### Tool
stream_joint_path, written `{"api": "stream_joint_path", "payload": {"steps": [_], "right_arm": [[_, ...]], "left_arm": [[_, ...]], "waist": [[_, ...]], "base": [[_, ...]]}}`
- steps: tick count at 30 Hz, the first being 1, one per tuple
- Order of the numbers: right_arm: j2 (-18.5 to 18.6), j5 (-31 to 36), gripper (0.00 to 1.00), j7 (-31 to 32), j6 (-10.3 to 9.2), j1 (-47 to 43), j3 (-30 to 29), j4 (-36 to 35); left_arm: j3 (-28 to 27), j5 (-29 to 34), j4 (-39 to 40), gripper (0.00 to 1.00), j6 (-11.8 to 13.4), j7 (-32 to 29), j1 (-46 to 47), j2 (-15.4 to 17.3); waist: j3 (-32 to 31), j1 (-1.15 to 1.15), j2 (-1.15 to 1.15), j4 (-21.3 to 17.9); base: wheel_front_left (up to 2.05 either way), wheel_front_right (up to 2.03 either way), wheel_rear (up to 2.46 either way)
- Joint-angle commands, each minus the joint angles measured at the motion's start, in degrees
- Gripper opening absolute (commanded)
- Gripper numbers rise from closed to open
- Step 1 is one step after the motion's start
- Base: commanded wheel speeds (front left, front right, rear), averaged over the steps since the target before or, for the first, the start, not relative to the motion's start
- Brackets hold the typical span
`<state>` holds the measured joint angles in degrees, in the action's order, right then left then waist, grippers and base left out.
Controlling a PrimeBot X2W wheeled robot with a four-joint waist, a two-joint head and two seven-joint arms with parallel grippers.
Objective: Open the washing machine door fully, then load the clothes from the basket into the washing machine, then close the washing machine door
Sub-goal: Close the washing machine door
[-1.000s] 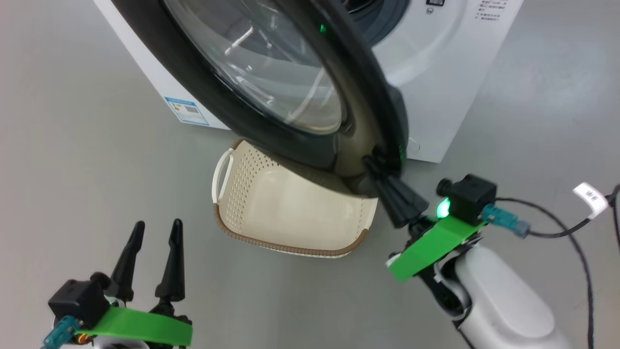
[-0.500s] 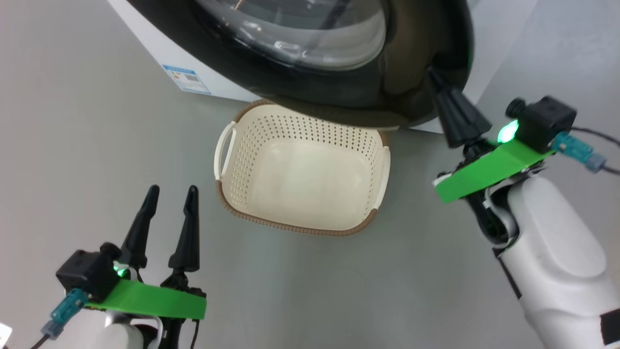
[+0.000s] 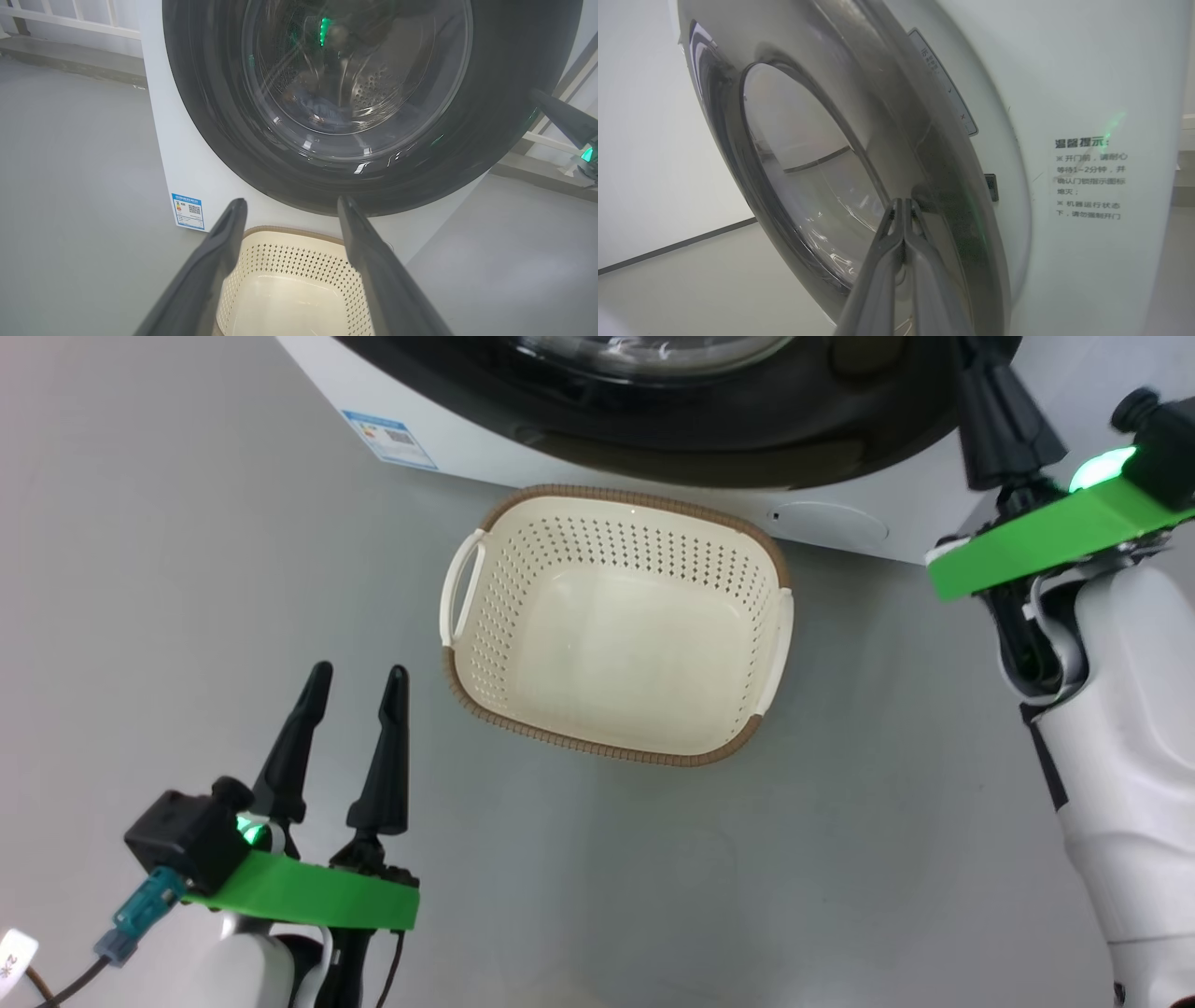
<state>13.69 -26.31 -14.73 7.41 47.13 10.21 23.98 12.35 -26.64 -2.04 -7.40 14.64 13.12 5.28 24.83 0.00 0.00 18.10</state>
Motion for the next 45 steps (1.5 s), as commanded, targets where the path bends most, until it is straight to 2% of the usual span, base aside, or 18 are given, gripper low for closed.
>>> {"api": "stream_joint_path", "payload": {"steps": [1, 19, 29, 39, 40, 41, 43, 44, 45], "right_arm": [[-0.66, 1.02, 0.00, -0.27, 0.08, 1.86, -0.42, -0.90], [-3.32, 4.89, 0.00, -0.27, 0.08, 5.84, -7.26, 0.17], [-3.59, 4.50, 0.00, -0.27, 0.08, 5.02, -5.67, 0.45], [-3.89, 3.57, 0.00, -0.27, 0.08, 1.45, -1.42, 0.50], [-3.79, 3.52, 0.03, -0.27, 0.08, 0.84, -0.85, 0.52], [-3.71, 3.37, 0.26, -0.27, 0.08, 0.22, -0.45, 0.49], [-3.51, 3.22, 0.58, -0.27, 0.08, -1.14, 0.62, 0.50], [-3.49, 3.11, 0.99, -0.27, 0.08, -1.88, 0.96, 0.39], [-3.45, 3.07, 1.00, -0.27, 0.08, -2.66, 1.40, 0.36]], "left_arm": [[-1.70, -0.43, 1.63, 1.00, -0.09, 0.36, 1.65, 0.99], [-0.85, -0.78, 1.45, 1.00, -0.09, 0.36, 2.81, 1.08], [-1.02, -0.82, 1.19, 1.00, -0.09, 0.36, 3.05, 1.20], [-1.62, -0.73, 0.38, 1.00, -0.09, 0.36, 2.37, 1.63], [-1.71, -0.74, 0.20, 1.00, -0.09, 0.36, 2.27, 1.75], [-1.79, -0.76, 0.01, 1.00, -0.09, 0.36, 2.17, 1.89], [-2.10, -0.83, -0.40, 1.00, -0.09, 0.36, 1.91, 2.22], [-2.27, -0.87, -0.64, 1.00, -0.09, 0.36, 1.74, 2.40], [-2.44, -0.89, -0.89, 1.00, -0.09, 0.36, 1.55, 2.60]], "waist": [[0.83, 0.00, 0.00, 0.74], [1.96, 0.00, 0.00, 1.34], [1.83, 0.00, 0.00, 0.75], [0.36, 0.00, 0.00, -0.82], [0.05, 0.00, 0.00, -1.00], [-0.26, 0.00, 0.00, -1.18], [-0.92, 0.00, 0.00, -1.60], [-1.28, 0.00, 0.00, -1.84], [-1.68, 0.00, 0.00, -2.10]], "base": [[0.00, 0.00, 0.00], [0.00, 0.00, 0.00], [0.00, 0.00, 0.00], [0.00, 0.00, 0.00], [0.00, 0.00, 0.00], [0.00, 0.00, 0.00], [0.00, 0.00, 0.00], [0.00, 0.00, 0.00], [0.00, 0.00, 0.00]]}}
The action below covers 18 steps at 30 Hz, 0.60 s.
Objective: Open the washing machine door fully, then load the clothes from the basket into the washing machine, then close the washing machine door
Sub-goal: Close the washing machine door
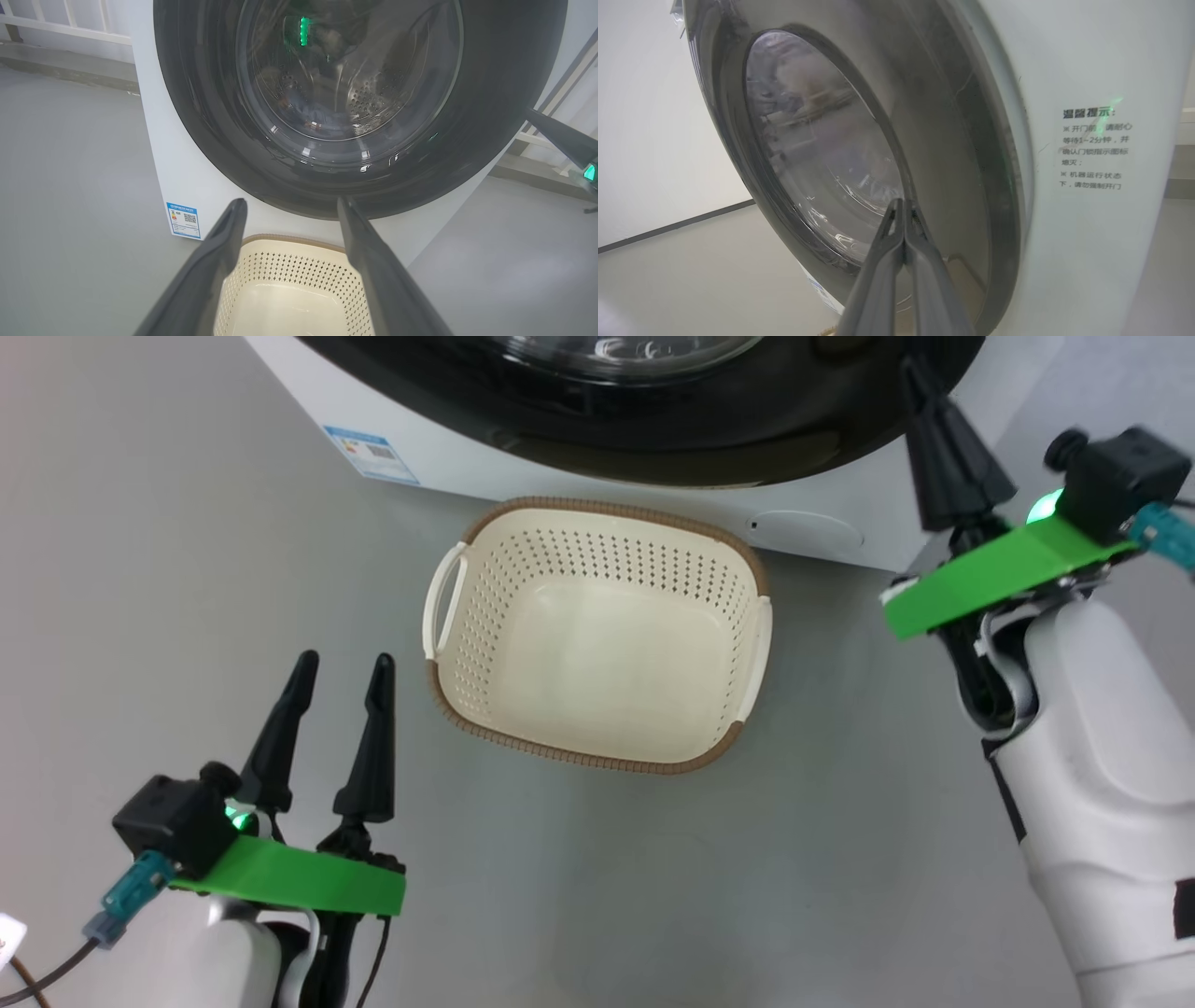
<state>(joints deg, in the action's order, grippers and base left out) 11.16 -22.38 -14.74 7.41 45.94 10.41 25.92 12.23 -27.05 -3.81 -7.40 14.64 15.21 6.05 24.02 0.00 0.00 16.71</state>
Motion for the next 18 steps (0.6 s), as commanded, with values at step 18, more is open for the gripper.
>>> {"api": "stream_joint_path", "payload": {"steps": [18], "right_arm": [[-0.57, -1.44, 1.00, -0.26, 0.08, -14.84, 3.17, -4.05]], "left_arm": [[-4.72, -0.47, -3.56, 1.00, -0.09, 0.36, -4.91, 5.90]], "waist": [[-8.00, 0.00, 0.00, -7.08]], "base": [[0.00, 0.00, 0.00]]}}
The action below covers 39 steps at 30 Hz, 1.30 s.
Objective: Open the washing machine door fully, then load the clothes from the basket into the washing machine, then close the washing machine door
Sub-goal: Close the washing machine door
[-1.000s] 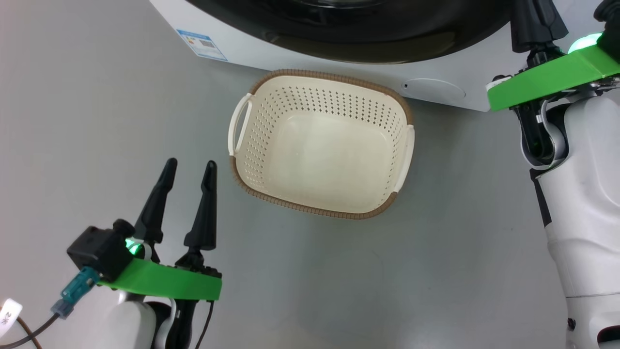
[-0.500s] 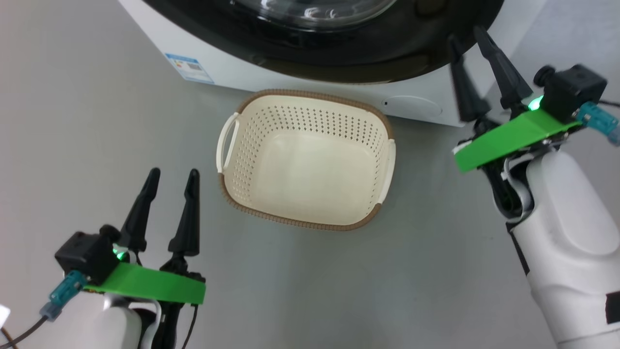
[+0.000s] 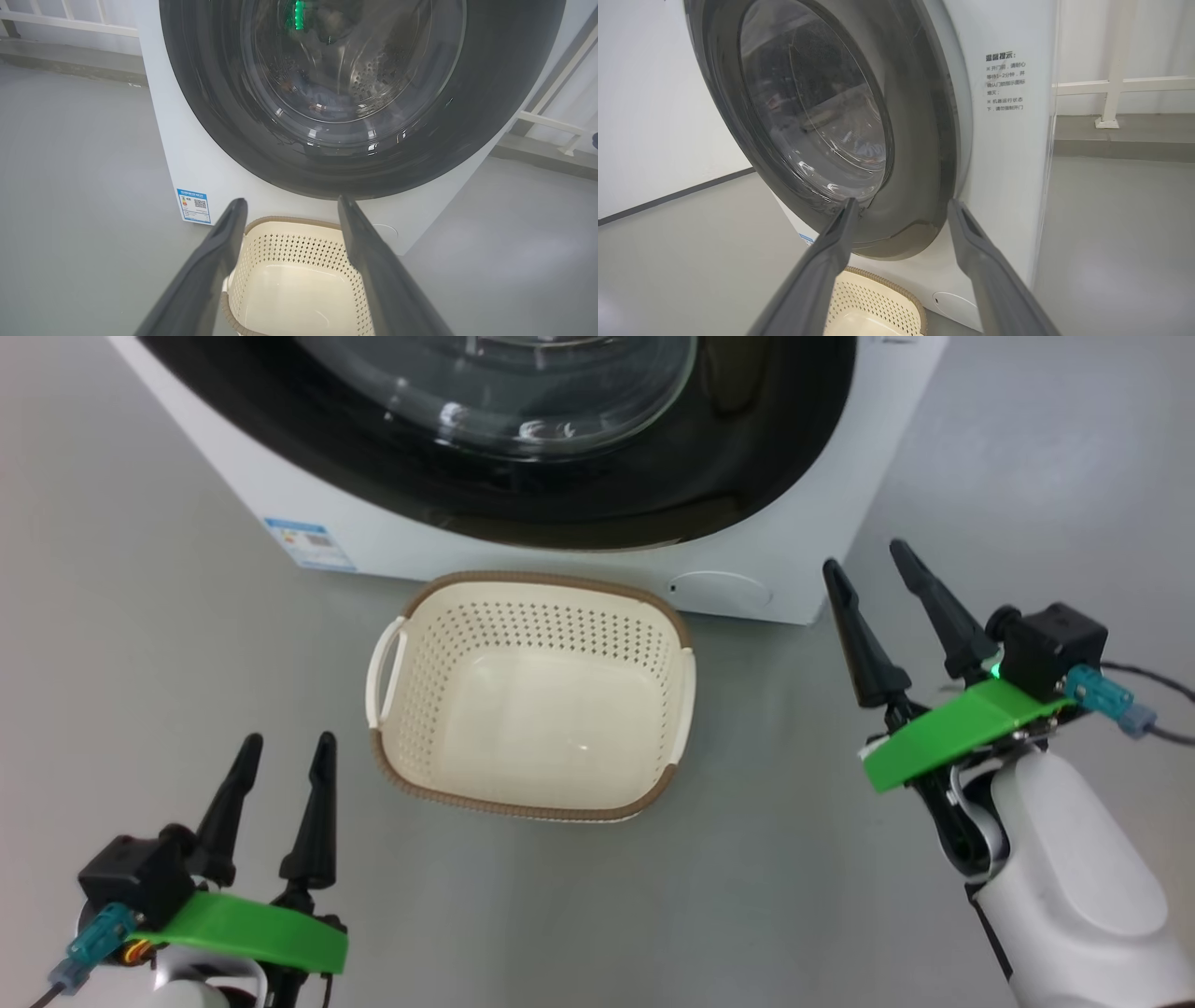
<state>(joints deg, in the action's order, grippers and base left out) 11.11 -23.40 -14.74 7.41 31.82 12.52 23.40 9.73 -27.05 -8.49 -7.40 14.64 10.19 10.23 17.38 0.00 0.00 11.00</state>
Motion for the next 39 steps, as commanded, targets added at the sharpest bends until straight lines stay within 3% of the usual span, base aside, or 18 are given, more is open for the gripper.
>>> {"api": "stream_joint_path", "payload": {"steps": [1, 30, 39], "right_arm": [[-0.42, -0.43, 1.00, -0.26, 0.08, -1.47, 0.95, -1.69], [1.04, -0.52, 1.00, -0.26, 0.08, -19.91, -4.57, -4.19], [1.69, -0.64, 1.00, -0.26, 0.08, -23.82, -6.40, -4.66]], "left_arm": [[-2.40, -0.53, 0.86, 1.00, -0.09, 0.36, -0.08, 1.93], [-6.47, -0.68, -3.43, 1.00, -0.09, 0.36, -7.16, 5.39], [-7.05, -0.90, -3.82, 1.00, -0.09, 0.36, -9.10, 5.76]], "waist": [[-1.66, 0.00, 0.00, -1.79], [-10.17, 0.00, 0.00, -11.91], [-11.72, 0.00, 0.00, -13.22]], "base": [[0.00, 0.00, 0.00], [0.00, 0.00, 0.00], [0.00, 0.00, 0.00]]}}
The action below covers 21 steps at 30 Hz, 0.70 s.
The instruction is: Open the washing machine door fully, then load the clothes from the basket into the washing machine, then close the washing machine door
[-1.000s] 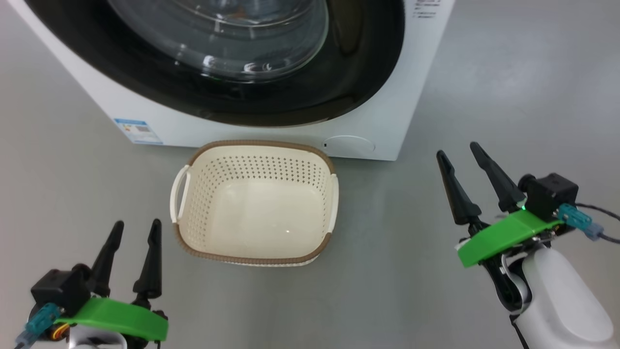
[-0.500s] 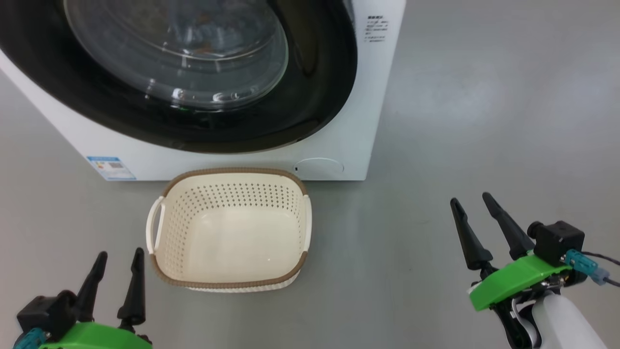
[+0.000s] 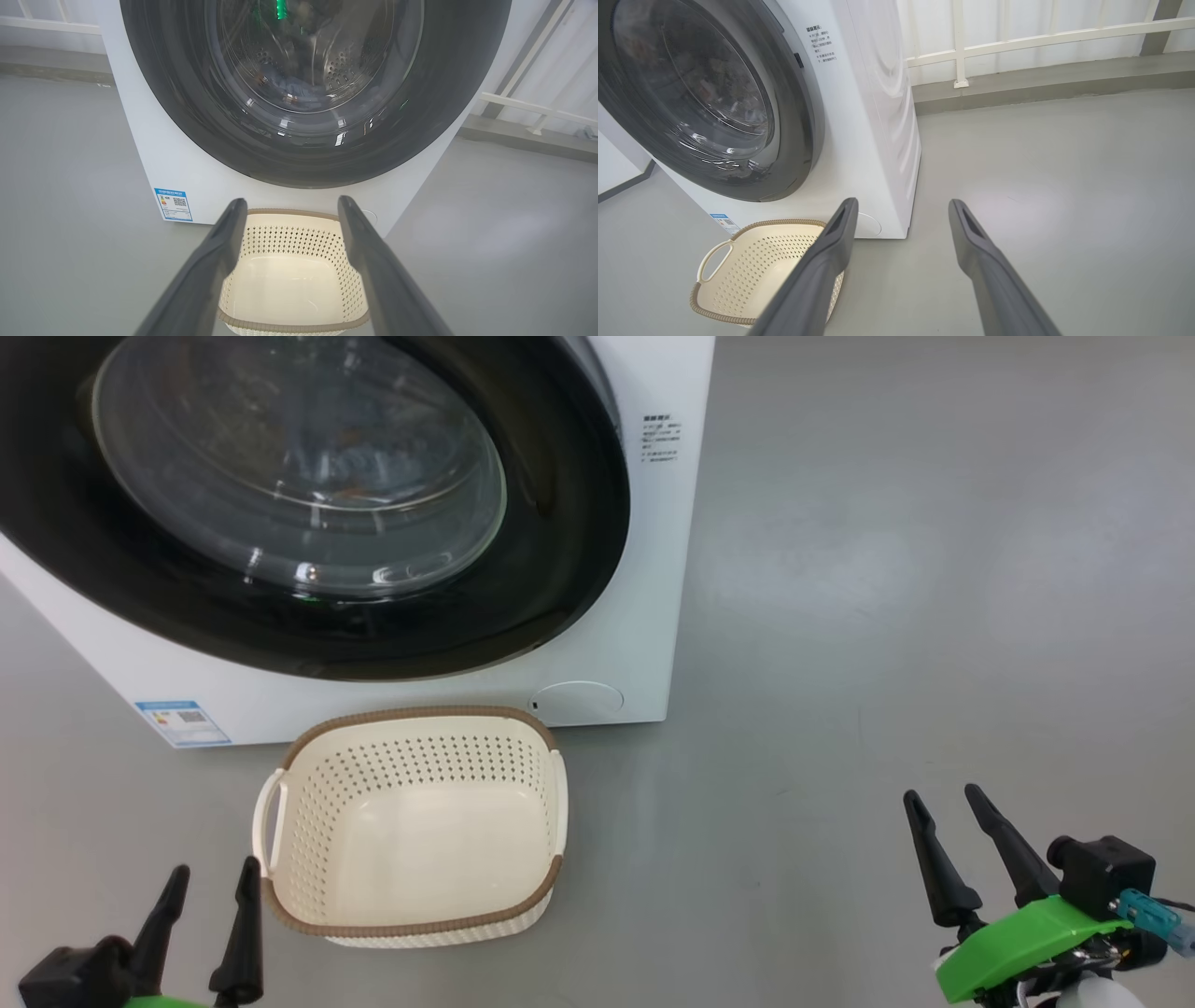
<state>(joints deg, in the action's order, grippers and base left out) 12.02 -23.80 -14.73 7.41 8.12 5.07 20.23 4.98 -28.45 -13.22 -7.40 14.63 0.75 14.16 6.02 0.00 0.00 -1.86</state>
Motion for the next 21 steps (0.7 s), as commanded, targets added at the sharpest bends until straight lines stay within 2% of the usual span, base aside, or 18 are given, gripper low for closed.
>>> {"api": "stream_joint_path", "payload": {"steps": [1, 21], "right_arm": [[0.85, -0.21, 1.00, -0.27, 0.08, -0.55, 0.88, -1.57], [0.71, 0.13, 1.00, -0.27, 0.08, -4.35, -2.15, -2.66]], "left_arm": [[-2.39, 0.46, 0.84, 1.00, -0.09, 0.37, 0.11, 1.87], [-2.89, 0.12, 1.07, 1.00, -0.09, 0.37, -1.97, 2.49]], "waist": [[-0.55, 0.00, 0.00, -0.55], [-2.01, 0.00, 0.00, -1.80]], "base": [[0.00, 0.00, 0.00], [0.00, 0.00, 0.00]]}}
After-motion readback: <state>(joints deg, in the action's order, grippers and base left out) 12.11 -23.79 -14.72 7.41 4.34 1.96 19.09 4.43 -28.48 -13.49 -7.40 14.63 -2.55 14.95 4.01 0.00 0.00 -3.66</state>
